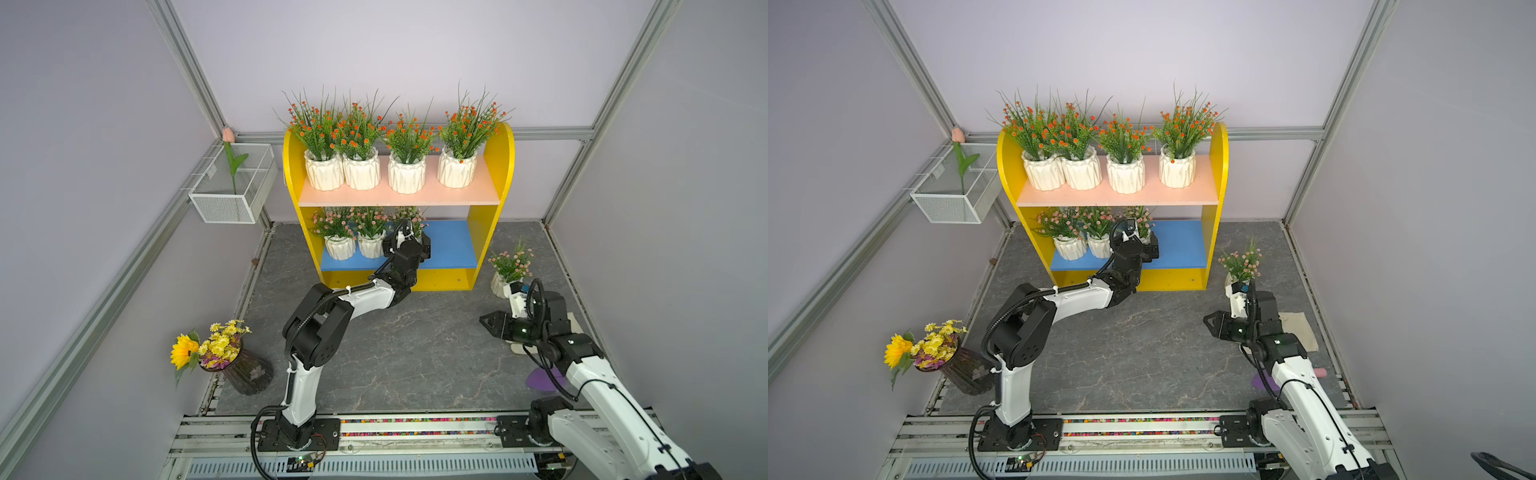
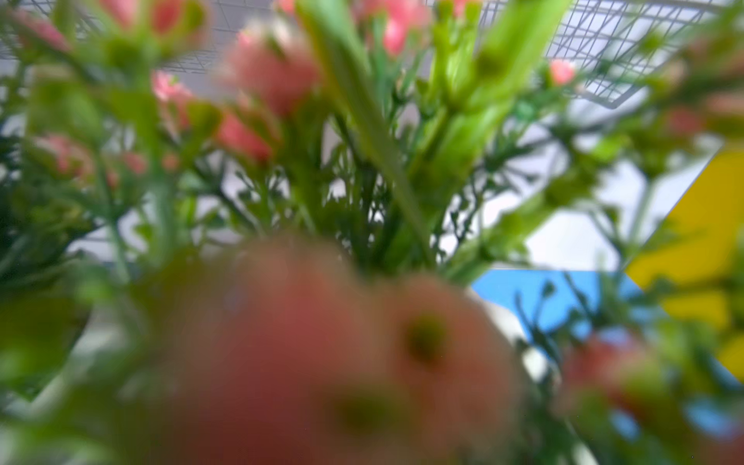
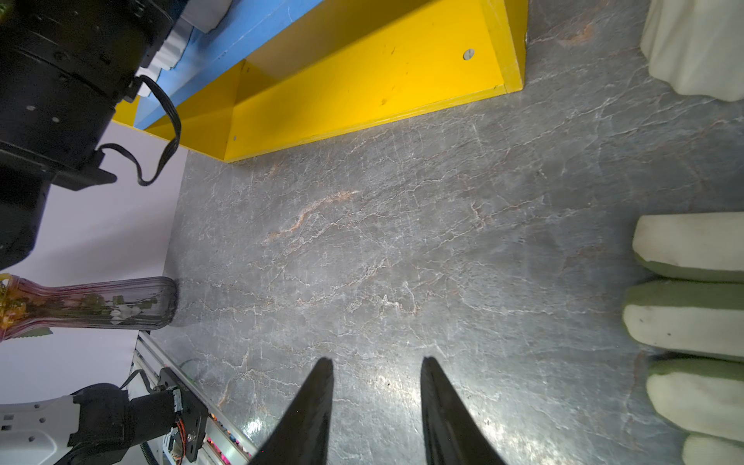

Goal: Place the baby's breath potted plants on the rack by color
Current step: Place the baby's breath potted plant on the rack.

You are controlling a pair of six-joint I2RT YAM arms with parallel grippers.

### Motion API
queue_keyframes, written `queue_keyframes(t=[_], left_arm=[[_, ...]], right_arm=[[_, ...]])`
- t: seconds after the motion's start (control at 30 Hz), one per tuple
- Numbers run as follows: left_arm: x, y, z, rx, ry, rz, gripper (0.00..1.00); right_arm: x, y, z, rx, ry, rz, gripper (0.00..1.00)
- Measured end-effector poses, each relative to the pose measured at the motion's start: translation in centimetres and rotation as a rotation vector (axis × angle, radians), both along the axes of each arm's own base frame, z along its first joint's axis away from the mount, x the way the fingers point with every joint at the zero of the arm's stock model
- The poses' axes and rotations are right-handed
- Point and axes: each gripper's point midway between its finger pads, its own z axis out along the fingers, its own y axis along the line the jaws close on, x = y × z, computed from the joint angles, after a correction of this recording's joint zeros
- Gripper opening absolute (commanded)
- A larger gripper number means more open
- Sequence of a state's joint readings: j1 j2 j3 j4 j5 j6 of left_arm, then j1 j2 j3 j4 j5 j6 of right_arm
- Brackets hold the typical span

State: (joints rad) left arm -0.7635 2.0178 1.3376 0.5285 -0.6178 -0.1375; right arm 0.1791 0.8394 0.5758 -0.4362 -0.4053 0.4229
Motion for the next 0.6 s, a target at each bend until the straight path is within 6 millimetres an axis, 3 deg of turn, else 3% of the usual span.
queue_keyframes(t=[0.33, 0.6], left_arm=[[-1.7, 1.7, 0.2, 0.047, -0.019, 0.041, 1.0], [-2.8, 1.8, 2.1, 0.055, -0.048, 0.023, 1.0]], right_arm=[[0.2, 0.0, 0.2, 0.003, -0.009, -0.002, 0.49], [0.4, 0.1, 0.3, 0.008, -0.015, -0.001, 0.55]])
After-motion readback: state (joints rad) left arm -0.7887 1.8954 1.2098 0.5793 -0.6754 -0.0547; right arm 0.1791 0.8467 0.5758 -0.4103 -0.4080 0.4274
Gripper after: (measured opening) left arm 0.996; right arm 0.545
